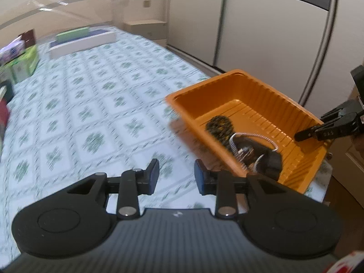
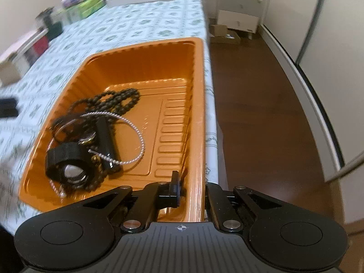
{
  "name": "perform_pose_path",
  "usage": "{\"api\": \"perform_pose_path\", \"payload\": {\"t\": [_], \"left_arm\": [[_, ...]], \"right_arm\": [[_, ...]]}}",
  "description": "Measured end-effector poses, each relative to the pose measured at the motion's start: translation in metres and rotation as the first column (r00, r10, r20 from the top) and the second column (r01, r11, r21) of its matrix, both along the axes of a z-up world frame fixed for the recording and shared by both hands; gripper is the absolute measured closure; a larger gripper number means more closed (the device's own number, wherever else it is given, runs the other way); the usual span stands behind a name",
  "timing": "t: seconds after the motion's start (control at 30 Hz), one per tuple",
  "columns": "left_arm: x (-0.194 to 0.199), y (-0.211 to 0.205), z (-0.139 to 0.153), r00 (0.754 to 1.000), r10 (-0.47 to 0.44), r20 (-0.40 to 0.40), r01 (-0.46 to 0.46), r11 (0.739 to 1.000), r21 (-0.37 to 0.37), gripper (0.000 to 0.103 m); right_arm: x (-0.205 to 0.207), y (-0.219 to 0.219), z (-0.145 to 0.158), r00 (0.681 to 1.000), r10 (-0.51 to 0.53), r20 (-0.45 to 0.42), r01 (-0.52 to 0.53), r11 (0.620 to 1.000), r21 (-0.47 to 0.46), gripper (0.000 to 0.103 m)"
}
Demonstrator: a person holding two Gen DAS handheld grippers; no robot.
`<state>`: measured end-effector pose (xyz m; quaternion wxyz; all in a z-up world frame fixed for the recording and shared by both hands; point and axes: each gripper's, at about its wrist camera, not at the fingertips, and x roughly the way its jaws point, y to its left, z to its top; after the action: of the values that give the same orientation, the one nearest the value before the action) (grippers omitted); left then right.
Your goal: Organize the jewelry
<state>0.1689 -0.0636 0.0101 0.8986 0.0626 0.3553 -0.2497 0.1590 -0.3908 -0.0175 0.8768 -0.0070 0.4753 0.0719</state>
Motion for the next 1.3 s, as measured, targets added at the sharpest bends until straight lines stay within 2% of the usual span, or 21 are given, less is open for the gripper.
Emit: {"api": "perform_pose_path", "payload": {"t": [0.1,0.17,0.23,0.3,0.33,0.37,0.47,0.53,0.67,0.8,0.93,1.17,1.3], "left_arm": [[-0.01,0.014,-0.004,0.999,0.049,-0.015,-0.049,0.999,0.004,0.06],[-0.017,0.022,-0.008,0.996,0.086,-0.025,-0.086,0.996,-0.003,0.036],[-0.025,0.03,-0.01,0.992,0.12,-0.027,-0.121,0.993,-0.015,0.022],[-0.032,0.035,-0.012,0.989,0.144,-0.035,-0.145,0.989,-0.025,0.016],[-0.035,0.038,-0.013,0.987,0.155,-0.04,-0.157,0.987,-0.029,0.013],[-0.039,0.04,-0.013,0.985,0.165,-0.044,-0.167,0.985,-0.037,0.012],[-0.051,0.047,-0.013,0.976,0.212,-0.051,-0.214,0.975,-0.055,0.004],[-0.06,0.047,-0.013,0.97,0.238,-0.048,-0.241,0.969,-0.05,0.0],[-0.078,0.045,-0.016,0.963,0.264,-0.061,-0.266,0.964,-0.026,0.0],[-0.093,0.044,-0.021,0.944,0.315,-0.099,-0.317,0.948,-0.013,0.0],[-0.112,0.048,-0.019,0.908,0.406,-0.103,-0.408,0.913,0.001,0.001],[-0.141,0.05,-0.012,0.887,0.448,-0.116,-0.449,0.893,0.019,0.001],[-0.154,0.048,-0.006,0.885,0.451,-0.116,-0.454,0.891,0.003,0.0]], "right_arm": [[-0.001,-0.012,-0.007,0.999,-0.042,-0.01,0.043,0.997,0.064,0.098],[-0.004,-0.018,-0.008,0.998,-0.059,-0.003,0.059,0.993,0.106,0.098],[-0.008,-0.024,-0.007,0.997,-0.074,0.004,0.073,0.987,0.146,0.097],[-0.011,-0.031,-0.006,0.995,-0.095,0.011,0.092,0.979,0.18,0.074],[-0.013,-0.035,-0.004,0.994,-0.111,0.024,0.104,0.976,0.194,0.039],[-0.017,-0.039,-0.001,0.99,-0.134,0.044,0.122,0.972,0.2,0.023],[-0.03,-0.048,0.011,0.976,-0.201,0.084,0.18,0.961,0.209,0.023],[-0.043,-0.043,0.026,0.964,-0.232,0.131,0.209,0.963,0.171,0.023],[-0.075,-0.005,0.048,0.959,-0.206,0.196,0.187,0.976,0.109,0.023],[-0.098,0.044,0.049,0.976,-0.129,0.173,0.108,0.986,0.123,0.023],[-0.113,0.084,0.038,0.986,-0.069,0.151,0.051,0.991,0.121,0.023],[-0.131,0.121,0.029,0.993,-0.014,0.121,-0.004,0.99,0.142,0.023],[-0.136,0.132,0.033,0.992,0.0,0.123,-0.018,0.99,0.141,0.023]]}}
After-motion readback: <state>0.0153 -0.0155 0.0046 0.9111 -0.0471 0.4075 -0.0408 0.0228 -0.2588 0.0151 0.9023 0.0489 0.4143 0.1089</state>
